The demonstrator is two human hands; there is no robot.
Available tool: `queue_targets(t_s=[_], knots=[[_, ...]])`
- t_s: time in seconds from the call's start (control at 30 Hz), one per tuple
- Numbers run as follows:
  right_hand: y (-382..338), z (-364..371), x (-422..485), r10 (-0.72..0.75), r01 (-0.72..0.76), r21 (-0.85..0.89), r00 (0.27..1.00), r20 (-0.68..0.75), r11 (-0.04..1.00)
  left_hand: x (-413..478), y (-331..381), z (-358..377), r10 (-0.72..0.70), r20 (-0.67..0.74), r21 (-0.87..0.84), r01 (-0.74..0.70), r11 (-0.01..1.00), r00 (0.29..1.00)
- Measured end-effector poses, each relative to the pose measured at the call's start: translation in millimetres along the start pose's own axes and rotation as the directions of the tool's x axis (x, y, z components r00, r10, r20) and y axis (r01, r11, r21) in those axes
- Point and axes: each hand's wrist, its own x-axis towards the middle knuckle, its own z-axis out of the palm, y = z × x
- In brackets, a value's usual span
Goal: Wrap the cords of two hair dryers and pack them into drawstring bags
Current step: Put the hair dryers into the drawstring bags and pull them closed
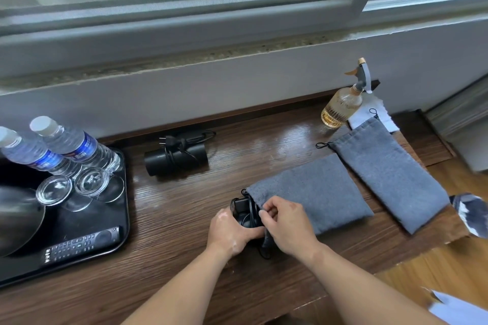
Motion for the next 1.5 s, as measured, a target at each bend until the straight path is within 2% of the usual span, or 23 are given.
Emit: queue_targets(t_s=[0.27,0.6,1.0,1.2,1.5], knots=[[11.7,0.3,-1.2,-0.004,0.004,-0.004,1.000,-0.022,1.000,4.9,-2.4,2.8,0.027,0.038,-0.024,-0.026,0.999,0.999],[17.3,-6.8,-11.6,0.020,-0.018,0.038,0.999,-0.048,0.999,6.4,-45.0,-30.8,0.043,0.304,-0.116,-0.008,0.993,0.952],[9.9,-18.2,-12.9,0.016,-0.011,0.050,0.994,-0.106,0.999,-4.2,-48.5,-20.6,0.026,0.200,-0.316,0.039,0.948,0.979],[4.2,-22.5,-8.5,-0.042,0.042,-0.005,0.987,-0.153,0.999,-6.7,-39.6,-2.3,0.002,0.141,-0.440,0.061,0.896,0.990],[-5.6,-3.2,-12.7,-0.150,0.144,-0.056,0.980,-0.131,0.988,-9.0,-26.2,4.1,0.031,0.098,-0.443,0.015,0.896,0.995]])
